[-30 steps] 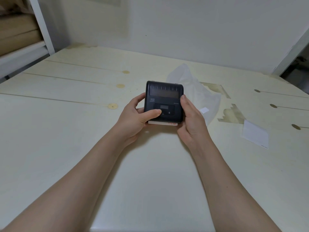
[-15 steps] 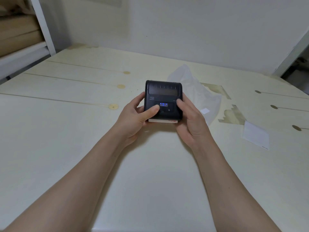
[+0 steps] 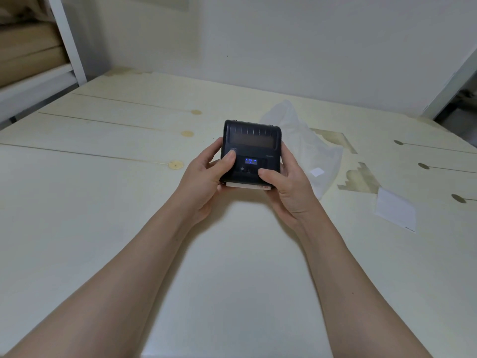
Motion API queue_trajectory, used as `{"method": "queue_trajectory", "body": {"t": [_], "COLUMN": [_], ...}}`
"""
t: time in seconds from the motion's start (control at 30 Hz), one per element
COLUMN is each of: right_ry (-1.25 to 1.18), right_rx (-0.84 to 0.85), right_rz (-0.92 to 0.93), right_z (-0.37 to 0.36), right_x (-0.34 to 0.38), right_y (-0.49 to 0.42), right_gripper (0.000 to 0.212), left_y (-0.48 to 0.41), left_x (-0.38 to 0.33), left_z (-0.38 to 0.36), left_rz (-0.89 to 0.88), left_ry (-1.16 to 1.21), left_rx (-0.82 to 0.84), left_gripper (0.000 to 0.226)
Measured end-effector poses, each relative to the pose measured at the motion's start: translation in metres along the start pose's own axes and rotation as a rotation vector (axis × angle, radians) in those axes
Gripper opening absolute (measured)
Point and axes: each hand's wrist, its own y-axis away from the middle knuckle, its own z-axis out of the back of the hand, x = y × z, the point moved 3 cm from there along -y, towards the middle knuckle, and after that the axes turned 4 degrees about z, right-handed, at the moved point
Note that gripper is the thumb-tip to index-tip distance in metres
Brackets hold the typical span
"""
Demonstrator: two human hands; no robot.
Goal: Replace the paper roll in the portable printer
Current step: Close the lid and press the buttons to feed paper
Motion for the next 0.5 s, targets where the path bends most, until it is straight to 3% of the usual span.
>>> {"method": "queue_trajectory", "body": {"t": [0.5], "right_ry": [0.009], "right_rx": [-0.013], "right_rz": [0.006], "right_z": [0.0008], "right_x": [0.0001], "right_y": [-0.0004], "right_gripper": [0.07], "left_y": [-0.0008], "left_x": [0.0011], "left_z": [0.0001], "left_rz": [-0.012], "left_ry": [0.016], "left_rx": [0.025], "left_gripper": [0.054]}}
